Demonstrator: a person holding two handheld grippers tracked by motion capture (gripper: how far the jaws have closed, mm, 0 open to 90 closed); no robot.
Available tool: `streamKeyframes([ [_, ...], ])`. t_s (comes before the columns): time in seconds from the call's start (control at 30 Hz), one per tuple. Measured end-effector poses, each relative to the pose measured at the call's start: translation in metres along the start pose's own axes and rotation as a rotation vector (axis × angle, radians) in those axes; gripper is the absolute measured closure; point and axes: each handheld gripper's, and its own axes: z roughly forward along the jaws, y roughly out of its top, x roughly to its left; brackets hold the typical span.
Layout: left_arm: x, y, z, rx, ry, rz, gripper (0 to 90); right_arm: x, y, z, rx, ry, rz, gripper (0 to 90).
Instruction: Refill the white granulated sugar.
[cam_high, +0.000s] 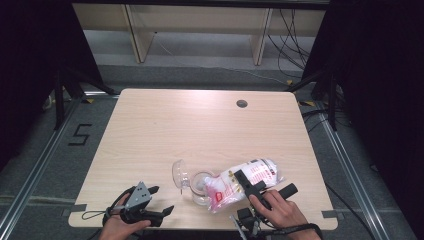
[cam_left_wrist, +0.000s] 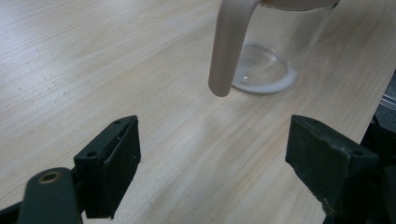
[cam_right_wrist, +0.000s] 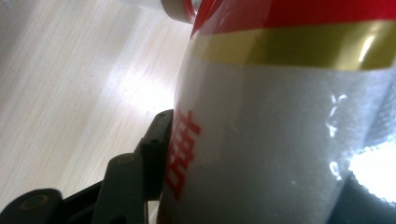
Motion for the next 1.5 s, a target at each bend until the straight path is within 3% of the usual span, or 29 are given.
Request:
streamKeyframes([
  [0.2,0.001,0.0,-0.001,0.014,0.005,0.014,17.6,0.0,0.0,0.0,-0.008,-0.012,0.003,50.6],
  [0.37,0.0,0.0,0.0,0.0,0.001,-0.002,17.6,0.0,0.001,-0.001,-0.009,-0.01,-0.005,50.7],
  [0.47,0.001,0.0,-0.001,0.016,0.001,0.014,17.6,0.0,0.002,-0.001,-0.009,-0.021,-0.014,50.7],
  [0.5,0.0,0.0,0.0,0.004,0.001,-0.001,17.6,-0.001,0.002,-0.001,-0.008,-0.016,-0.018,50.7],
  [0.8,0.0,0.0,0.0,-0.002,-0.004,0.002,17.6,-0.001,0.0,-0.001,0.001,-0.022,-0.024,50.8],
  [0.83,-0.002,0.0,0.001,0.001,-0.005,-0.026,17.6,0.0,0.0,-0.001,0.006,-0.018,-0.015,50.9],
  [1.5,-0.003,0.0,0.001,-0.002,-0.001,-0.033,17.6,-0.002,-0.008,-0.004,0.026,-0.027,-0.028,51.1],
])
